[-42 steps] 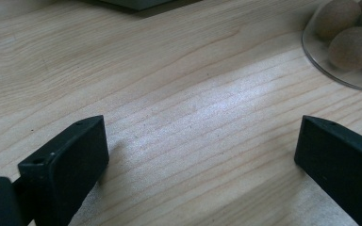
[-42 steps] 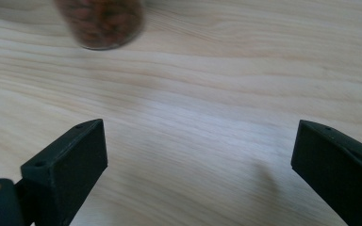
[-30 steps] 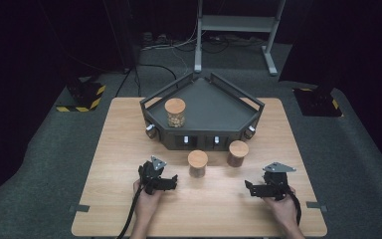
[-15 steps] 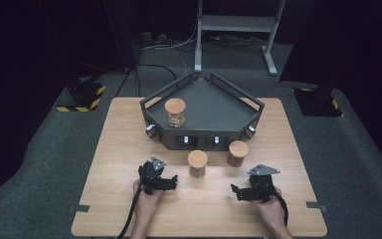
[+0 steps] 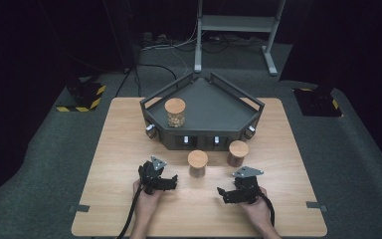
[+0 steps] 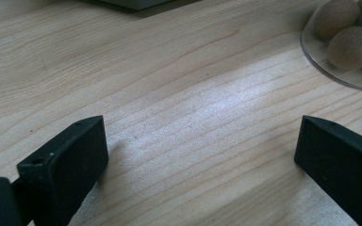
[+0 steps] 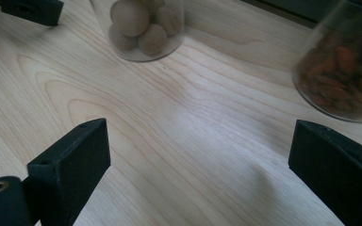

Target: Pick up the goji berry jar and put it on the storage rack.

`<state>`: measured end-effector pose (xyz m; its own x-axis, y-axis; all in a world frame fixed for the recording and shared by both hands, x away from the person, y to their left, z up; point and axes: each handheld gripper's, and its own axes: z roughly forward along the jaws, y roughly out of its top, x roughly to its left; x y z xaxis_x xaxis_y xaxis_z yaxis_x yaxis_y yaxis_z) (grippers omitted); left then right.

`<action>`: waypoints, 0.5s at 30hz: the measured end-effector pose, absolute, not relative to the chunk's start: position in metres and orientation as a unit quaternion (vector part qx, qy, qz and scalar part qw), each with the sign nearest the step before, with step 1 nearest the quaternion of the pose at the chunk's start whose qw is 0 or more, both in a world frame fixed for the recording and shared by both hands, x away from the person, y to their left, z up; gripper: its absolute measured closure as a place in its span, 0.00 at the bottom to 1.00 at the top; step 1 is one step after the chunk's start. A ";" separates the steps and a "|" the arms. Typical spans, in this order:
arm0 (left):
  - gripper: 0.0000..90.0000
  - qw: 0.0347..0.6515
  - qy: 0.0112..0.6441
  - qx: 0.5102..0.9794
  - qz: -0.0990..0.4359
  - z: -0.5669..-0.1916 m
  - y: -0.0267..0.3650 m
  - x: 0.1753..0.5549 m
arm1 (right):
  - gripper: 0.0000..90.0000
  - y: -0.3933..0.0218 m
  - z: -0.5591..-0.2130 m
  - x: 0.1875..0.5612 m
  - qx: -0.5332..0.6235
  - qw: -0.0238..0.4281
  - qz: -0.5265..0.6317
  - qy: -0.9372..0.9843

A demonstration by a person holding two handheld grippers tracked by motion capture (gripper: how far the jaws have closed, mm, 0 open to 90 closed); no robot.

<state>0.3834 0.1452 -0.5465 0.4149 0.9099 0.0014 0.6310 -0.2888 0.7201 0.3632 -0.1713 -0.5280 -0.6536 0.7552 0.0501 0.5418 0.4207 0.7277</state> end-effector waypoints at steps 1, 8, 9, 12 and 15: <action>0.04 0.329 0.497 0.774 0.212 -0.546 0.145 0.383 | 0.07 -0.169 -0.529 0.364 0.390 0.142 0.370 0.831; 0.04 0.329 0.498 0.774 0.212 -0.546 0.145 0.383 | 0.08 -0.148 -0.526 0.368 0.376 0.140 0.369 0.838; 0.04 0.329 0.498 0.774 0.212 -0.546 0.145 0.383 | 0.08 -0.145 -0.526 0.369 0.375 0.140 0.370 0.839; 0.04 0.329 0.498 0.774 0.212 -0.546 0.145 0.383 | 0.09 -0.138 -0.525 0.374 0.380 0.140 0.363 0.839; 0.04 0.329 0.498 0.774 0.212 -0.547 0.145 0.383 | 0.10 -0.131 -0.525 0.379 0.381 0.136 0.361 0.840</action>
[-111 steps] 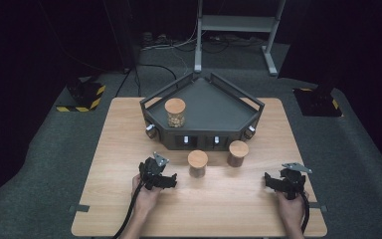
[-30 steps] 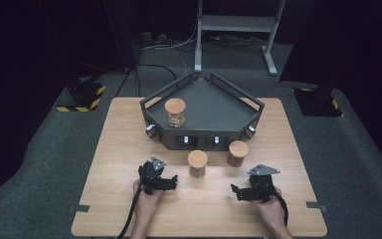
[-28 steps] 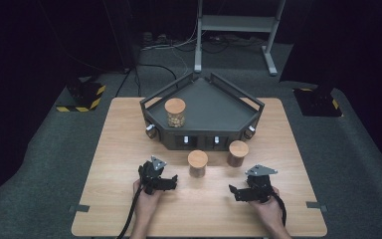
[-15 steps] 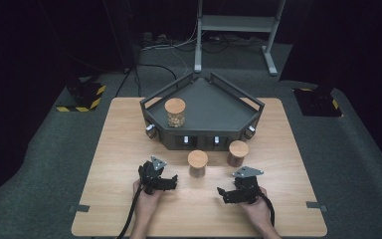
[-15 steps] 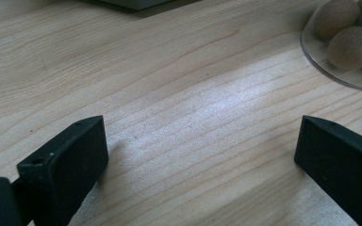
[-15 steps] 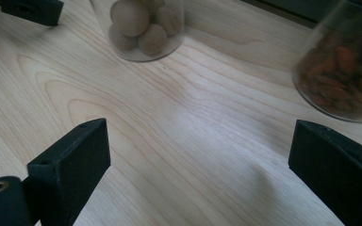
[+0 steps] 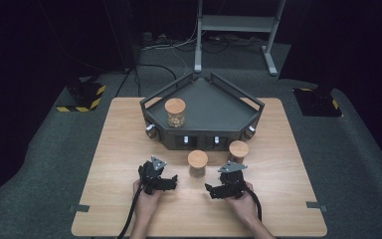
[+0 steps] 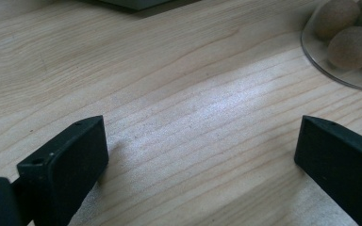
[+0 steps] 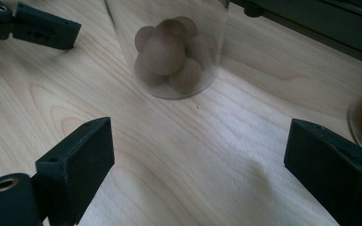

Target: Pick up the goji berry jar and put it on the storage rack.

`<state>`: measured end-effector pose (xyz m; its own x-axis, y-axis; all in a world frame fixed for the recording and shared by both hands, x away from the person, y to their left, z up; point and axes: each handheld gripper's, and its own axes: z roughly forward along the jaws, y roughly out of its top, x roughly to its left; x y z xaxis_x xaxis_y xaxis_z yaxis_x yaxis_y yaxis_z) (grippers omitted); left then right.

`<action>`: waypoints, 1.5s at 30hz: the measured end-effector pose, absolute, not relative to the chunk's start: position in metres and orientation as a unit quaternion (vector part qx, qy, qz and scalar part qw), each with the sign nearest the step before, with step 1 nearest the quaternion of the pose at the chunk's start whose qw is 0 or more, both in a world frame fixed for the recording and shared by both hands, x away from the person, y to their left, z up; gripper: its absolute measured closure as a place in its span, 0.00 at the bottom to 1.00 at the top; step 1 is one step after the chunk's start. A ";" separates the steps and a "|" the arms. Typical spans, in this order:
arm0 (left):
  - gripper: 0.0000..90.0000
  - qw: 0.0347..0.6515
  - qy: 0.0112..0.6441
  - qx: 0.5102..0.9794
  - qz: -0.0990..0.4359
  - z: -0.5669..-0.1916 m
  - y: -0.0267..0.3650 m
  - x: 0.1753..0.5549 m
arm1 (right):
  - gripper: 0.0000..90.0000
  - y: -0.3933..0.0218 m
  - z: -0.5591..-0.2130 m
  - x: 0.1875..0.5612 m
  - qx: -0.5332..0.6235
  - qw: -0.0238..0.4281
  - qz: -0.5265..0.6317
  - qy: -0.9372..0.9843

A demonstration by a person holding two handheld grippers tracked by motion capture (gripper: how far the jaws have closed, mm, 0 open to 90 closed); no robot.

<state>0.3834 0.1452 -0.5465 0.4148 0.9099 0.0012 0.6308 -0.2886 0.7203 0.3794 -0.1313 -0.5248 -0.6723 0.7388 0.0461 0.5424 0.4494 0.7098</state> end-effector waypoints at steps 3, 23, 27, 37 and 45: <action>0.04 0.329 0.498 0.774 0.212 -0.546 0.145 0.383 | 0.10 -0.121 -0.523 0.383 0.375 0.137 0.360 0.843; 0.04 0.329 0.497 0.774 0.212 -0.546 0.145 0.383 | 0.14 -0.087 -0.521 0.410 0.382 0.139 0.374 0.834; 0.04 0.329 0.498 0.774 0.212 -0.546 0.145 0.383 | 0.16 -0.081 -0.520 0.412 0.380 0.144 0.380 0.831; 0.04 0.329 0.498 0.774 0.212 -0.546 0.145 0.383 | 0.20 -0.071 -0.520 0.414 0.383 0.153 0.382 0.827; 0.04 0.329 0.498 0.774 0.212 -0.546 0.145 0.383 | 0.22 -0.068 -0.521 0.414 0.385 0.162 0.381 0.824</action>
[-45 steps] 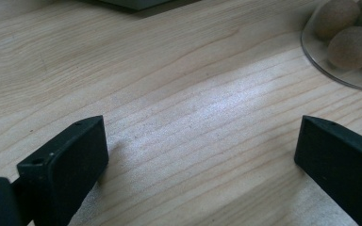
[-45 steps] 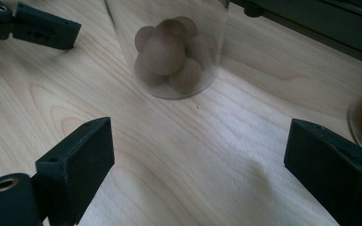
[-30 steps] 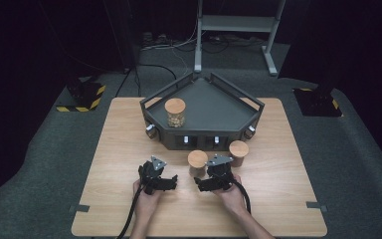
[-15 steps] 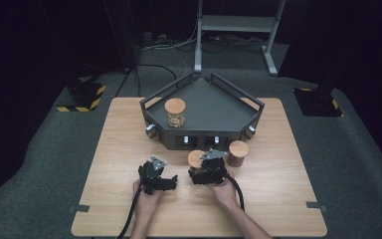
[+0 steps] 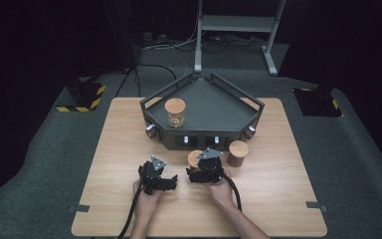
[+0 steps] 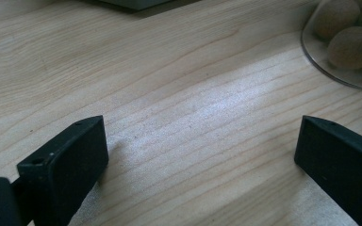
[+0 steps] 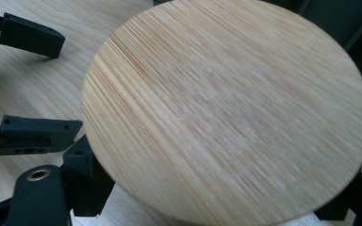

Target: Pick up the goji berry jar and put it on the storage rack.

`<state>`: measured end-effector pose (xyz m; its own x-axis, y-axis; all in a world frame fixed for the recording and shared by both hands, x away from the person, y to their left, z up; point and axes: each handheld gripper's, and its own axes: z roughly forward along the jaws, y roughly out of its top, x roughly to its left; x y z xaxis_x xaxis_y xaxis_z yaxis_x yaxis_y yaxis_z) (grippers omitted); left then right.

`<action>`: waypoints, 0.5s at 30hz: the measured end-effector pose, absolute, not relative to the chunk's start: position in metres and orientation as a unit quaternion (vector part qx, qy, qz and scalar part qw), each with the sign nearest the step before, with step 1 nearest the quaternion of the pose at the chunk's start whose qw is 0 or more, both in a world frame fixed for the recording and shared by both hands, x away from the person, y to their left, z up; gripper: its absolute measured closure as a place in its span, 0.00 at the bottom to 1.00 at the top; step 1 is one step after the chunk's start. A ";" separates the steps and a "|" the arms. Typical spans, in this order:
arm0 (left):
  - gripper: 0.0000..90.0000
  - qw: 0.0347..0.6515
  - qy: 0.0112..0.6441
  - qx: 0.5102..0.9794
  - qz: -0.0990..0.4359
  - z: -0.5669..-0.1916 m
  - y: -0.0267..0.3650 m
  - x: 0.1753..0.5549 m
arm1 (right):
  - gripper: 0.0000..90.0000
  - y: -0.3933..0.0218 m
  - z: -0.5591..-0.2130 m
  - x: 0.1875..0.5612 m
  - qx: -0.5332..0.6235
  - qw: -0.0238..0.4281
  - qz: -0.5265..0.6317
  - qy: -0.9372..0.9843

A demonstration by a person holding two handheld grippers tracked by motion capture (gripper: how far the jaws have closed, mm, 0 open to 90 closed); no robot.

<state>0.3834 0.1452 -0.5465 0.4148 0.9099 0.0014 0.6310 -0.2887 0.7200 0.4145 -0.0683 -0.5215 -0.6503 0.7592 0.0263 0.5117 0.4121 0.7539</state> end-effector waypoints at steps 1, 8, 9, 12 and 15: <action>0.04 0.329 0.498 0.774 0.212 -0.546 0.145 0.383 | 0.22 -0.068 -0.521 0.414 0.385 0.163 0.382 0.824; 0.04 0.329 0.498 0.774 0.212 -0.546 0.145 0.383 | 0.26 -0.065 -0.522 0.413 0.379 0.187 0.373 0.826; 0.04 0.329 0.498 0.774 0.212 -0.546 0.145 0.383 | 0.27 -0.065 -0.522 0.413 0.378 0.188 0.374 0.825; 0.04 0.329 0.498 0.774 0.212 -0.546 0.145 0.383 | 0.28 -0.065 -0.522 0.413 0.377 0.190 0.374 0.826; 0.04 0.329 0.498 0.774 0.212 -0.546 0.145 0.383 | 0.28 -0.066 -0.522 0.413 0.375 0.189 0.375 0.826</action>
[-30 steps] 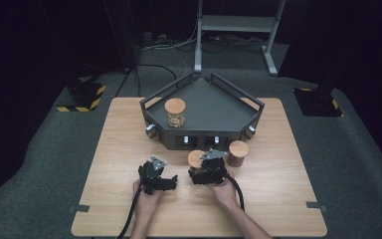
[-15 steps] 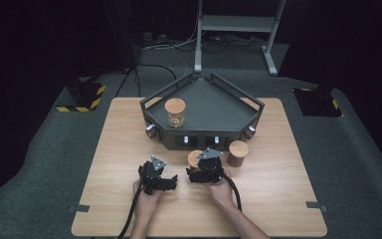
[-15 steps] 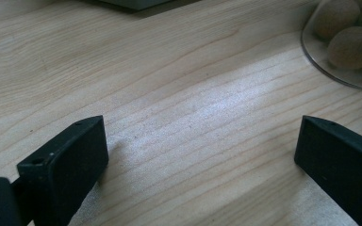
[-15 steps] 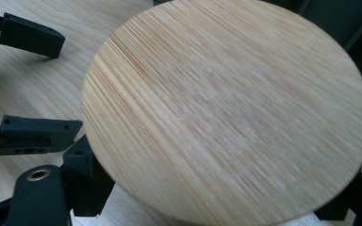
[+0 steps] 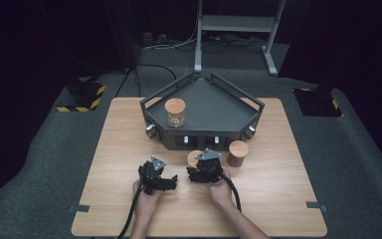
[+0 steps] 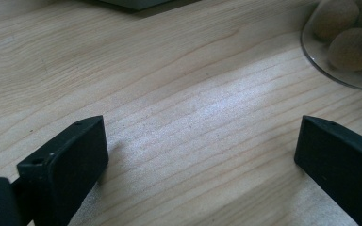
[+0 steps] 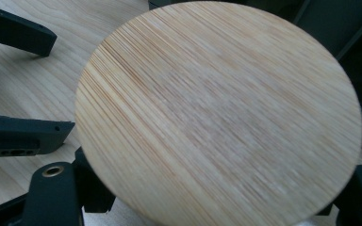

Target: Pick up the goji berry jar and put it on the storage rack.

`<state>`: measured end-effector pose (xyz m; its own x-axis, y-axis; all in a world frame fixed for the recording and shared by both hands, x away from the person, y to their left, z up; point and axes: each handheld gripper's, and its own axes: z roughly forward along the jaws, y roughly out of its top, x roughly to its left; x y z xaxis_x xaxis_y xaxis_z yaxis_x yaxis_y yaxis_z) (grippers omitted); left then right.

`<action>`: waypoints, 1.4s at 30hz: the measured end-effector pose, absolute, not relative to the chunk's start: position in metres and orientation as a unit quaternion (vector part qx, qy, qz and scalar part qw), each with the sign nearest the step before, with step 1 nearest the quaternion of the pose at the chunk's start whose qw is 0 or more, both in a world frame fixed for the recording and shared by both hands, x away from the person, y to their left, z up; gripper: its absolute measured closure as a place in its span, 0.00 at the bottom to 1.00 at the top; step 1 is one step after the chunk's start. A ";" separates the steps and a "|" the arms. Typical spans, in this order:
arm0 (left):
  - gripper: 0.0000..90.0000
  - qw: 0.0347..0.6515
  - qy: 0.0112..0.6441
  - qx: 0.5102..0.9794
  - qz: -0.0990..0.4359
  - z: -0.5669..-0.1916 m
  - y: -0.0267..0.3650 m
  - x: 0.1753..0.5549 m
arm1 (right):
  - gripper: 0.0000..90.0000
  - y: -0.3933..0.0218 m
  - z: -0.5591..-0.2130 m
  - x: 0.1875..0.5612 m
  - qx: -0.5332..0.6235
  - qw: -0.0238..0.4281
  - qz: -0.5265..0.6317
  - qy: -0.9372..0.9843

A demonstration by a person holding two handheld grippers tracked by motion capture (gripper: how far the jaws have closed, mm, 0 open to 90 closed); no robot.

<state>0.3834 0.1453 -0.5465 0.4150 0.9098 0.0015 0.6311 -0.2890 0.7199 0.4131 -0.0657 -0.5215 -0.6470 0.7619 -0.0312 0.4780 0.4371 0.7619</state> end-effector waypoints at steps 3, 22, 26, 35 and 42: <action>0.04 0.329 0.498 0.774 0.212 -0.546 0.145 0.383 | 0.28 -0.066 -0.522 0.414 0.377 0.187 0.377 0.825; 0.04 0.329 0.498 0.774 0.212 -0.546 0.145 0.383 | 0.28 -0.065 -0.521 0.414 0.372 0.180 0.380 0.827; 0.04 0.329 0.498 0.774 0.212 -0.546 0.145 0.383 | 0.28 -0.064 -0.518 0.411 0.362 0.183 0.382 0.830; 0.04 0.329 0.498 0.774 0.212 -0.546 0.145 0.383 | 0.28 -0.070 -0.506 0.408 0.351 0.177 0.389 0.833; 0.04 0.329 0.497 0.774 0.212 -0.546 0.145 0.383 | 0.28 -0.077 -0.489 0.404 0.345 0.179 0.393 0.833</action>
